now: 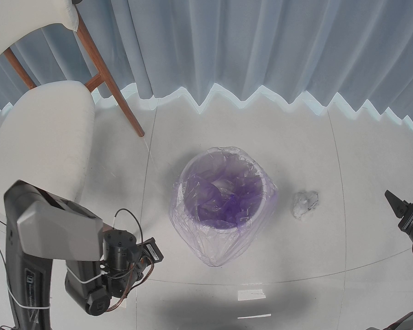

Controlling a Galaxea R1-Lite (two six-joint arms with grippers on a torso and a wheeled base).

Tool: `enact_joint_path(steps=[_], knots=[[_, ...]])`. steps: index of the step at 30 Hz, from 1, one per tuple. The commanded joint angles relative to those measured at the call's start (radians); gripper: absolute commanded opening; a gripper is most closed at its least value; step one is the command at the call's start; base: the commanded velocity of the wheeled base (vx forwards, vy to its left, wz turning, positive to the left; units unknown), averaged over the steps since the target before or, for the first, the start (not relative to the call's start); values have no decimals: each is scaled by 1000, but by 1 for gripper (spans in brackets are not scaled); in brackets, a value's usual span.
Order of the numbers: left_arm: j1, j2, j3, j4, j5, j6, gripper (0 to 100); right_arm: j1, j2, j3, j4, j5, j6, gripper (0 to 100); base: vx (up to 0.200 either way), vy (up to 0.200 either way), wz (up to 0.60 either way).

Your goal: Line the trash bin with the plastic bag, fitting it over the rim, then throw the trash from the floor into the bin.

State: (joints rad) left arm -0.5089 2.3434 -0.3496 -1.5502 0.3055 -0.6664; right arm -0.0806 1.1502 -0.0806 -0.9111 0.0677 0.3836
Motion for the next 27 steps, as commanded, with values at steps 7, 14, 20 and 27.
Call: enact_joint_path(steps=[7,14,20,27], knots=[[-45,-188,50,1,-115,-148,100,2,-47,35,43,1,0,100,0,0,0],[-37,-41,-71,1,-112,-150,100,2,-73,30,72,0,-2,100,0,0,0],[-11,53,-174,1,-111,-145,100,2,-72,27,74,0,-3,100,0,0,0],[7,97,-250,1,-117,-150,0,2,-69,28,74,0,-3,100,0,0,0]])
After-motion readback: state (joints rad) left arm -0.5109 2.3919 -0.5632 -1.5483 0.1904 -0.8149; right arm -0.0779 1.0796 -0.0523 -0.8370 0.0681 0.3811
